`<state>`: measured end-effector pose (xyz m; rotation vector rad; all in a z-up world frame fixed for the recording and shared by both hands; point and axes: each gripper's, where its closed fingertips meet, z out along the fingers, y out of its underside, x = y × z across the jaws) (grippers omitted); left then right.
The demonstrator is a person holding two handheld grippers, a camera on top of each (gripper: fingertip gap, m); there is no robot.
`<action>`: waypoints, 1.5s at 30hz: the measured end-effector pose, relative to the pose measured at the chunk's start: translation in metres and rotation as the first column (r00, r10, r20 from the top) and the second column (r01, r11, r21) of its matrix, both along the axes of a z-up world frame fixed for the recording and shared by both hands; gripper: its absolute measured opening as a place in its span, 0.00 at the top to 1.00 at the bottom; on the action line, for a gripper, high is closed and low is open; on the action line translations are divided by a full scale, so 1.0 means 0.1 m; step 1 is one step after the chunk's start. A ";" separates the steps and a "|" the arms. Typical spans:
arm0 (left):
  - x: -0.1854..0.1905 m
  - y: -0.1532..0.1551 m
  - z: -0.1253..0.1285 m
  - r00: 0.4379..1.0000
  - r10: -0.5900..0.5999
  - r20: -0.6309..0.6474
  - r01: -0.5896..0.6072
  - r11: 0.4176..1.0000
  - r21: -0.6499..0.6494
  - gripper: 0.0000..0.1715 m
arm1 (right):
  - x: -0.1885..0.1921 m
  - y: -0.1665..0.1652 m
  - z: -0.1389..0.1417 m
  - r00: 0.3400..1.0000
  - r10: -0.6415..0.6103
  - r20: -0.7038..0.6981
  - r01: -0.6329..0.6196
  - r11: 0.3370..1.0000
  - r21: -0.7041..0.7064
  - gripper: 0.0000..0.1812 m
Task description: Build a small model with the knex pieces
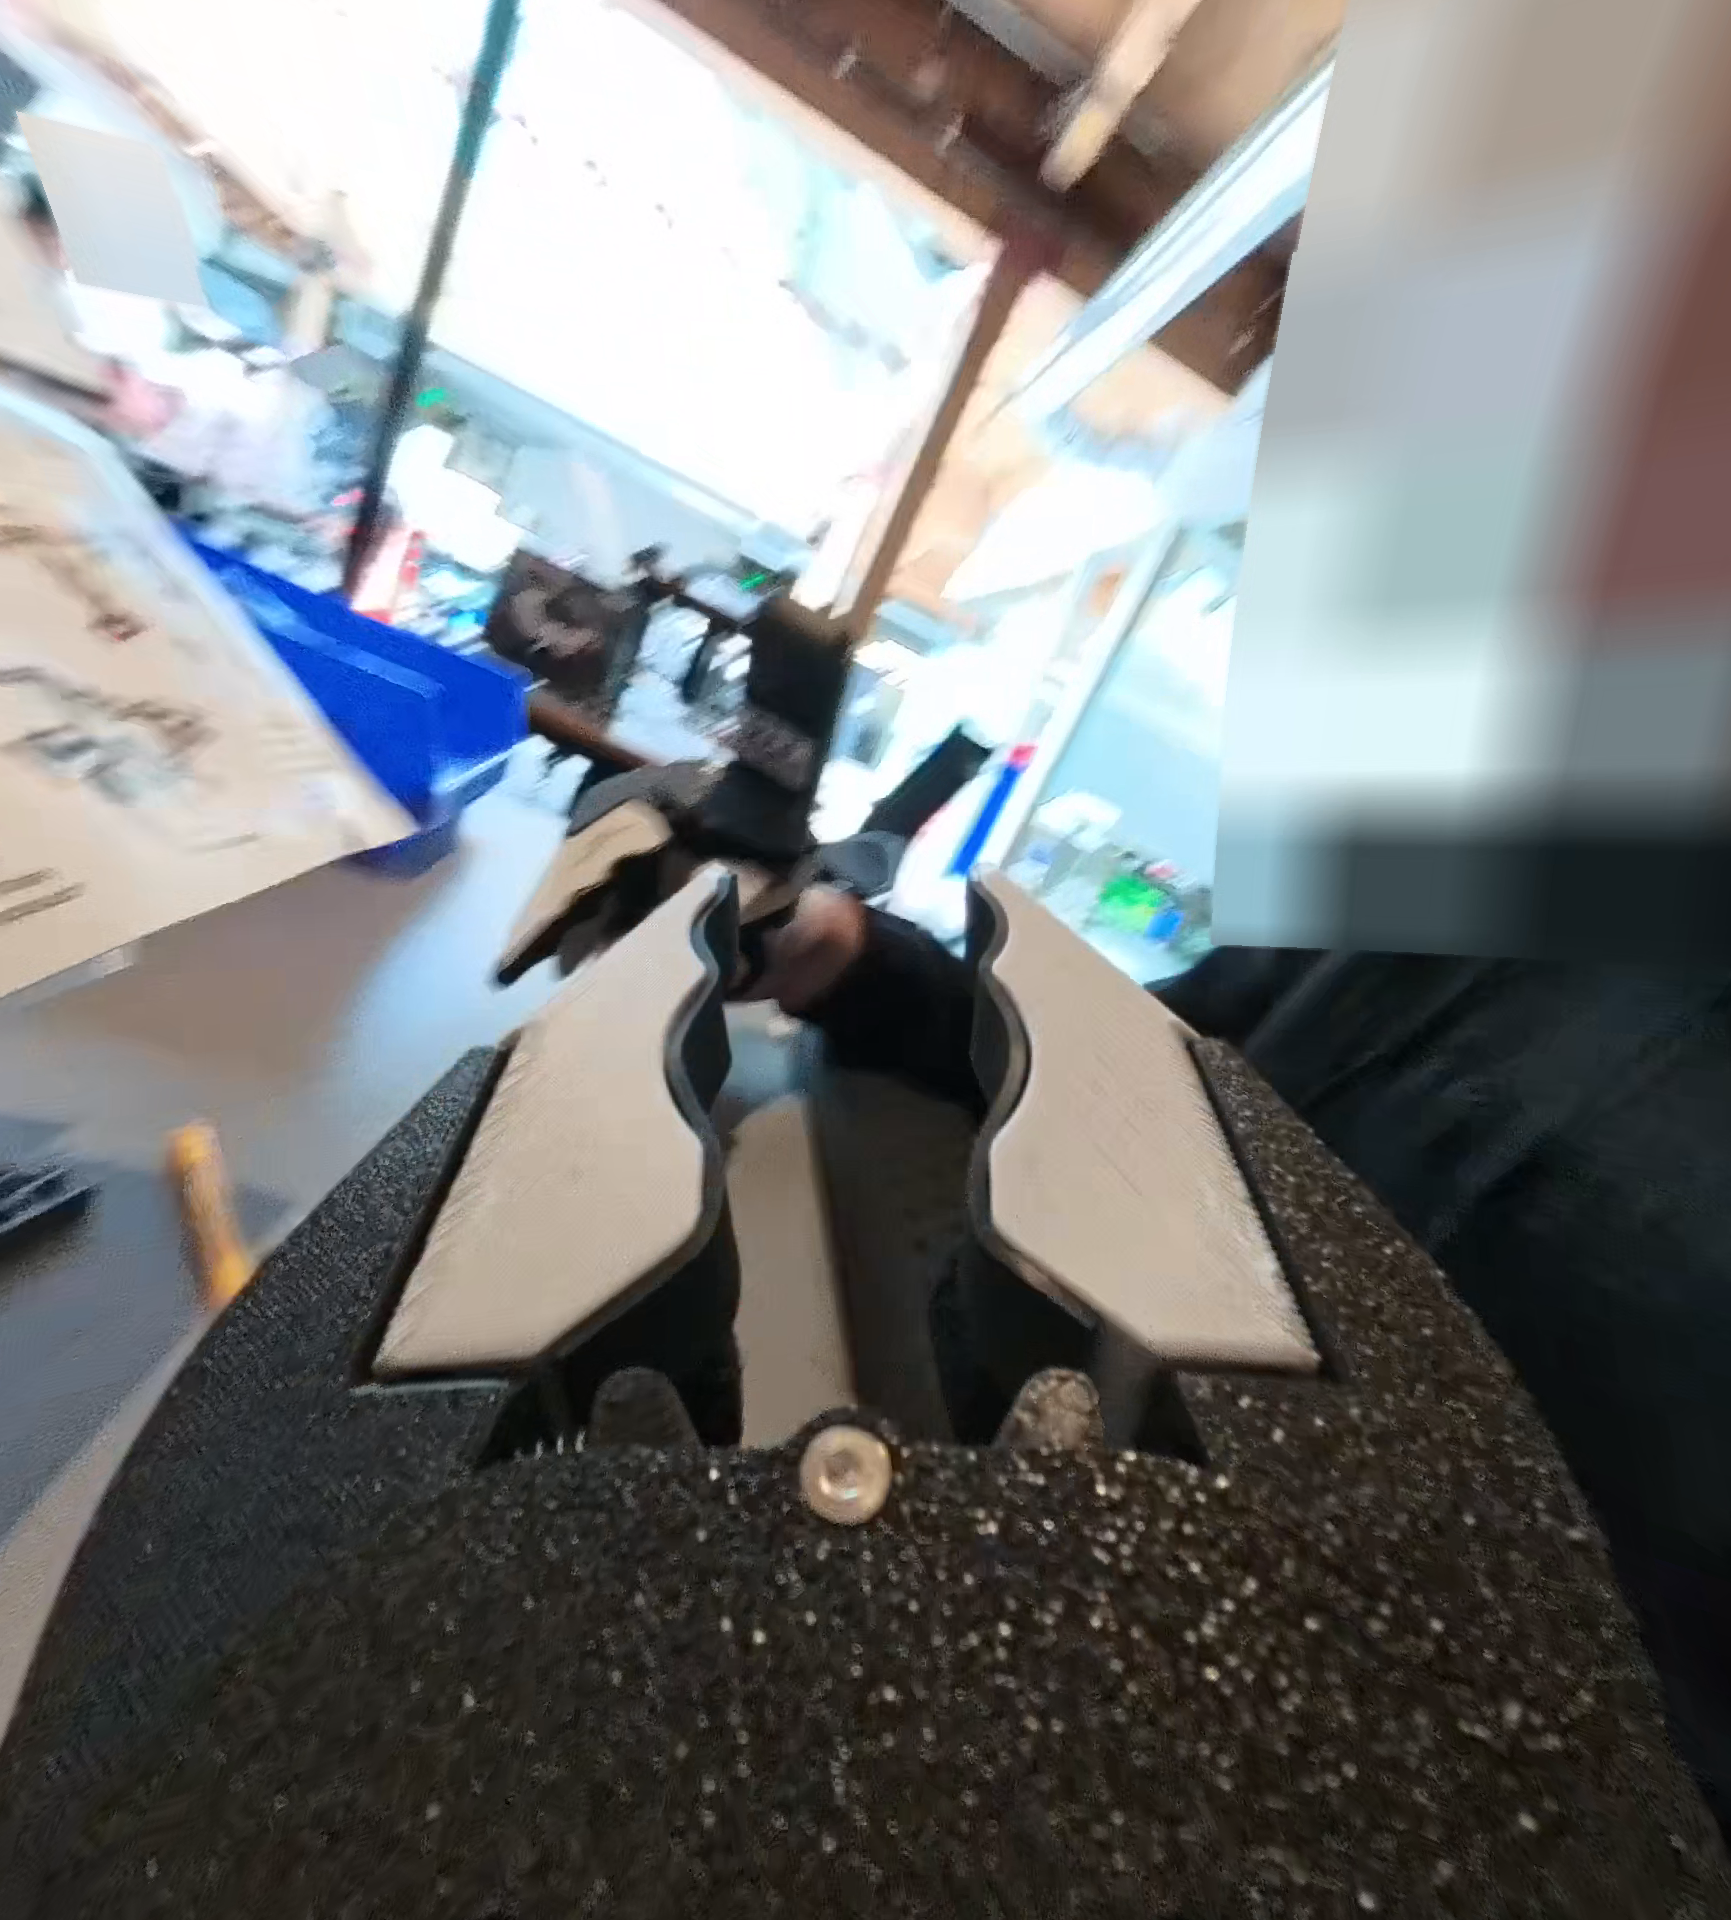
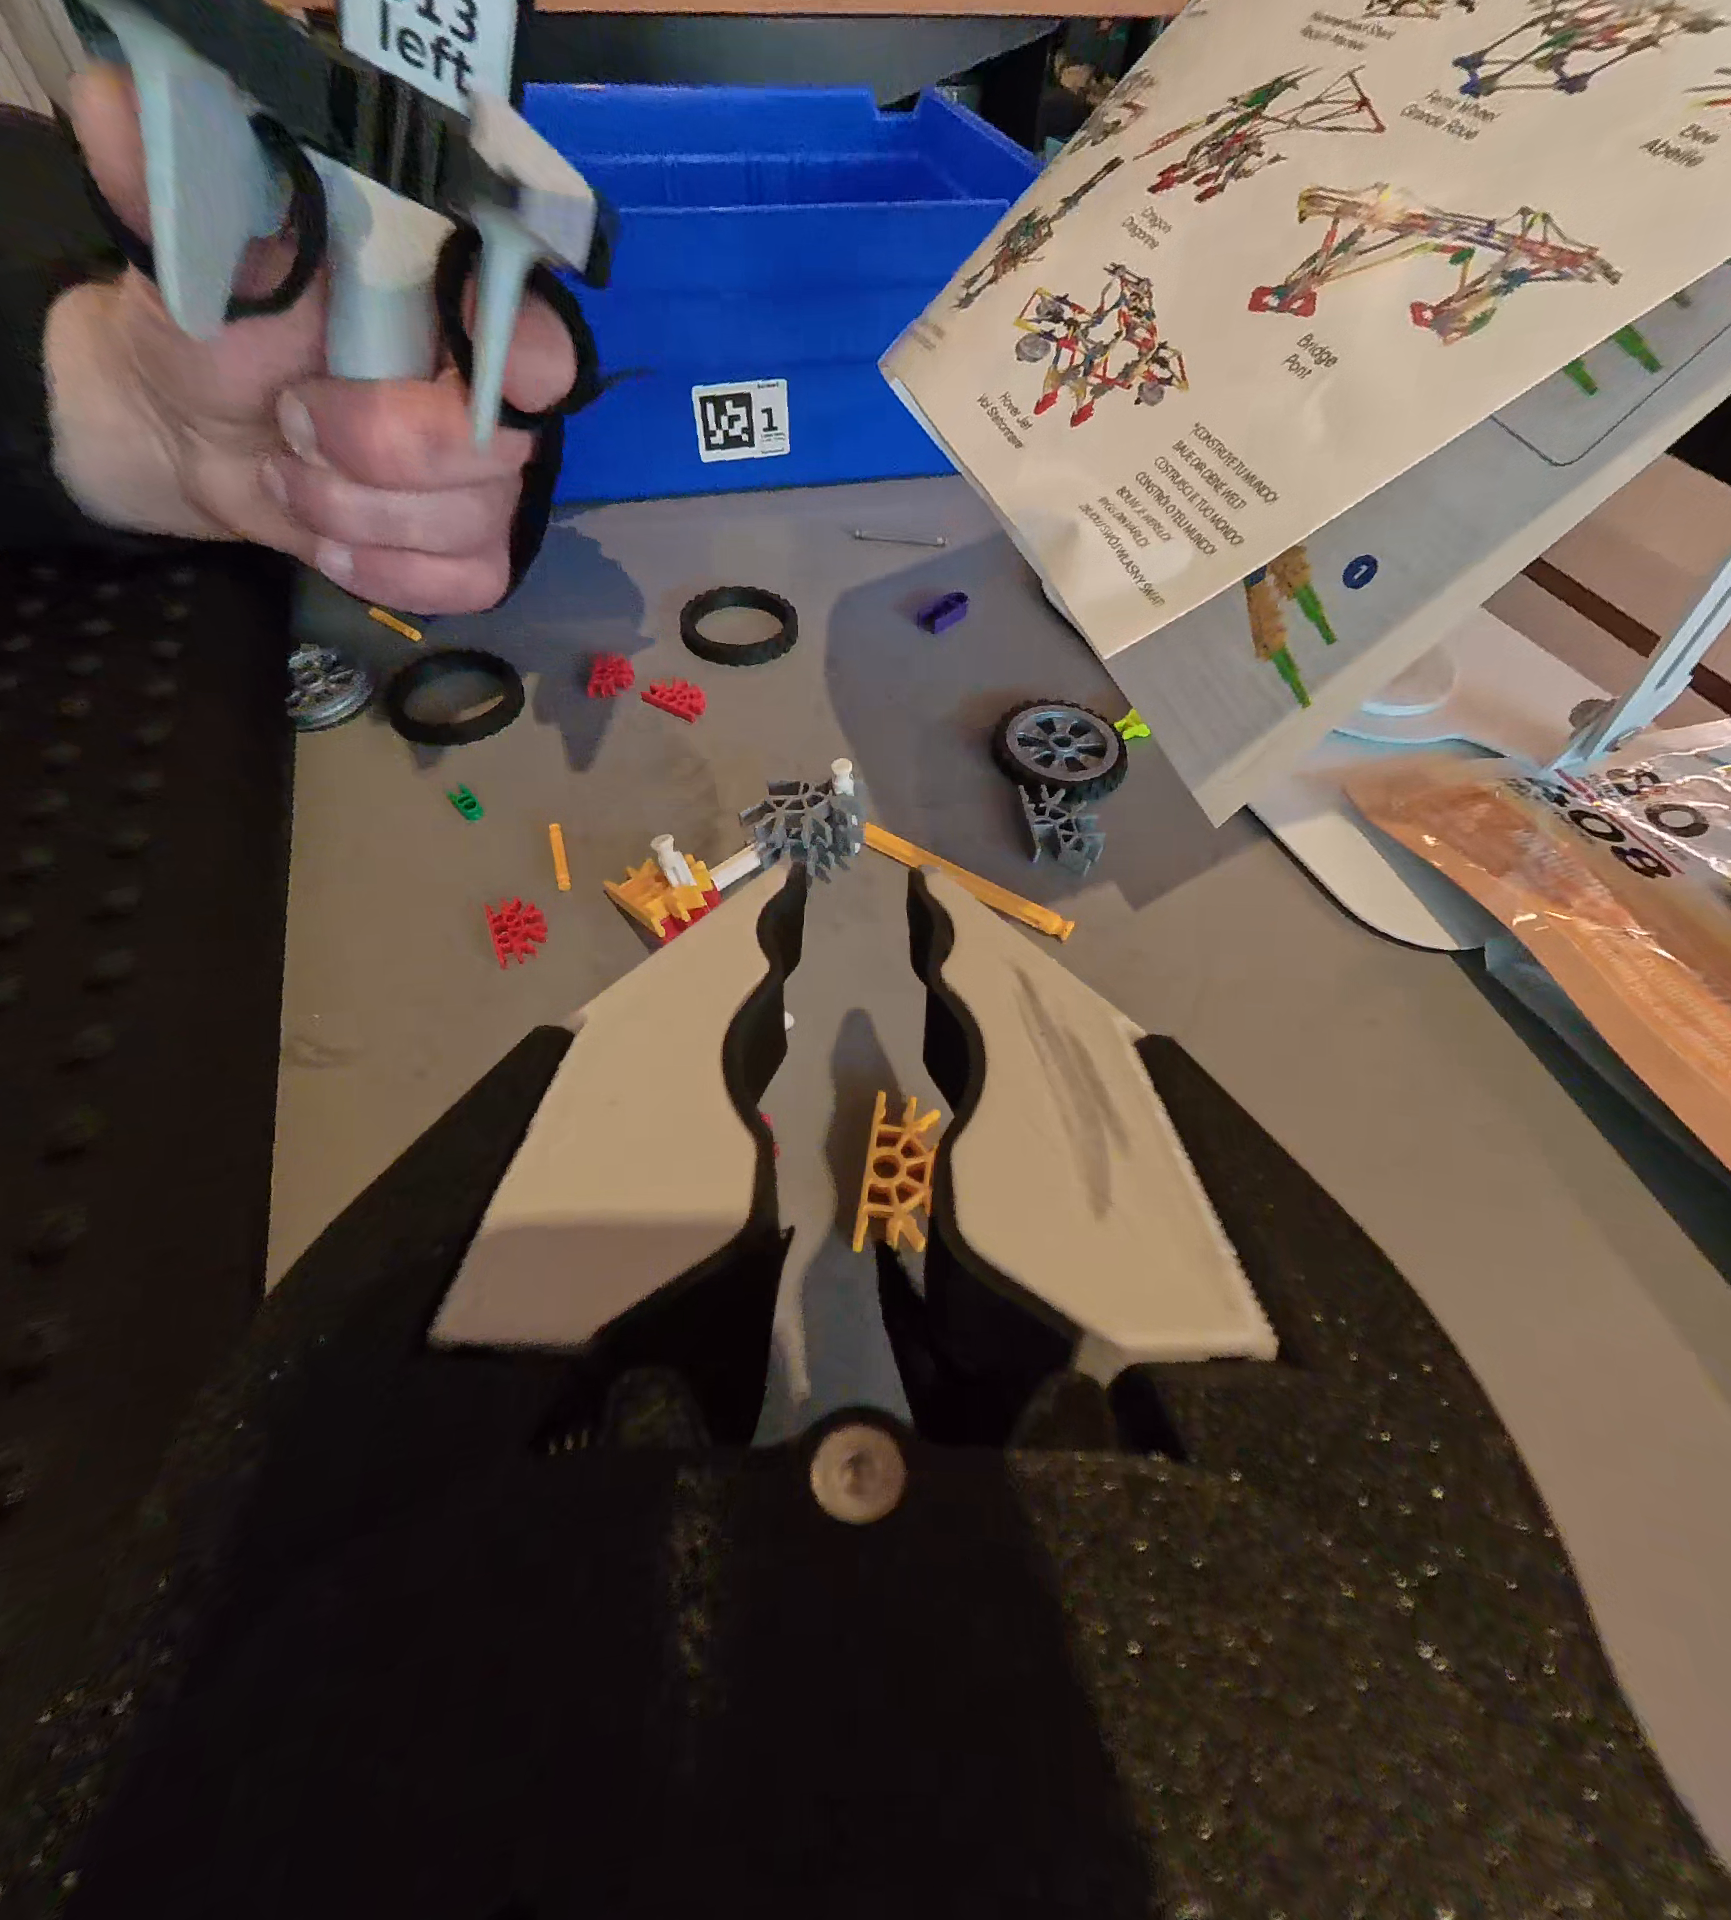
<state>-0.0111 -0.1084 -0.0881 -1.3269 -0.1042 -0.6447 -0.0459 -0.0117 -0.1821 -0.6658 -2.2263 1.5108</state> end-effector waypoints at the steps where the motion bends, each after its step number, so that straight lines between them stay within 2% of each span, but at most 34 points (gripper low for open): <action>1: 0.05 -0.06 0.09 0.997 -0.069 0.030 0.067 0.996 0.065 0.77 | 0.00 0.00 -0.01 1.000 0.001 0.003 -0.001 1.000 0.001 0.90; 5: 0.16 -0.20 0.22 0.954 -0.279 0.106 0.257 0.948 0.189 0.77 | 0.01 -0.01 -0.02 1.000 0.009 0.010 -0.009 1.000 -0.004 0.89; 9: 0.26 -0.29 0.31 0.934 -0.350 0.075 0.321 0.913 0.253 0.81 | 0.03 -0.02 0.02 1.000 0.015 0.007 -0.015 1.000 -0.027 0.89; 13: 0.27 -0.30 0.30 0.942 -0.334 0.040 0.314 0.916 0.250 0.87 | 0.04 -0.03 0.03 1.000 0.025 0.006 -0.024 0.999 -0.028 0.89; 16: 0.26 -0.24 0.23 0.960 -0.279 -0.009 0.275 0.941 0.198 0.99 | 0.05 -0.04 0.01 1.000 0.024 0.005 -0.024 1.000 -0.015 0.93; 19: 0.23 -0.14 0.13 0.980 -0.184 -0.081 0.192 0.975 0.110 1.00 | 0.05 -0.03 0.01 1.000 0.023 0.005 -0.023 1.000 -0.012 0.98; 22: 0.07 -0.03 -0.01 0.984 -0.030 -0.175 0.028 1.000 -0.014 1.00 | 0.03 0.00 0.01 1.000 0.008 0.004 -0.008 1.000 -0.012 0.98; 25: -0.09 0.06 -0.16 0.962 0.073 -0.262 -0.112 0.984 -0.140 1.00 | 0.00 0.05 0.00 1.000 -0.019 0.005 0.019 1.000 0.005 0.94; 27: -0.20 0.11 -0.34 0.921 0.123 -0.370 -0.226 0.942 -0.248 0.96 | -0.02 0.08 -0.01 0.999 -0.033 -0.003 0.033 0.999 0.023 0.91; 29: -0.17 0.16 -0.41 0.886 0.105 -0.452 -0.254 0.925 -0.281 0.94 | -0.02 0.09 0.00 0.999 -0.035 -0.021 0.036 0.999 0.037 0.90; 32: -0.27 0.22 -0.58 0.803 0.116 -0.584 -0.378 0.857 -0.350 0.92 | 0.03 0.02 0.09 0.998 -0.001 -0.065 0.001 1.000 0.001 0.86; 34: -0.31 0.27 -0.61 0.766 0.127 -0.630 -0.424 0.837 -0.347 0.90 | 0.07 -0.03 0.20 0.991 0.022 -0.135 -0.025 0.999 -0.023 0.84; 36: -0.27 0.31 -0.62 0.755 0.107 -0.647 -0.419 0.838 -0.350 0.90 | 0.15 -0.09 0.30 0.983 0.062 -0.174 -0.075 0.995 -0.064 0.84; 38: -0.27 0.35 -0.64 0.737 0.102 -0.668 -0.434 0.830 -0.351 0.90 | 0.23 -0.13 0.36 0.980 0.107 -0.167 -0.128 0.985 -0.119 0.84; 40: -0.24 0.38 -0.65 0.742 0.086 -0.665 -0.419 0.834 -0.360 0.89 | 0.28 -0.15 0.41 0.979 0.141 -0.147 -0.165 0.971 -0.174 0.85; 42: -0.27 0.38 -0.67 0.727 0.084 -0.682 -0.439 0.820 -0.367 0.89 | 0.26 -0.13 0.42 0.981 0.131 -0.141 -0.156 0.971 -0.183 0.85; 45: -0.38 0.31 -0.68 0.688 0.096 -0.720 -0.504 0.777 -0.377 0.88 | 0.13 -0.02 0.29 0.993 0.062 -0.096 -0.074 0.989 -0.128 0.85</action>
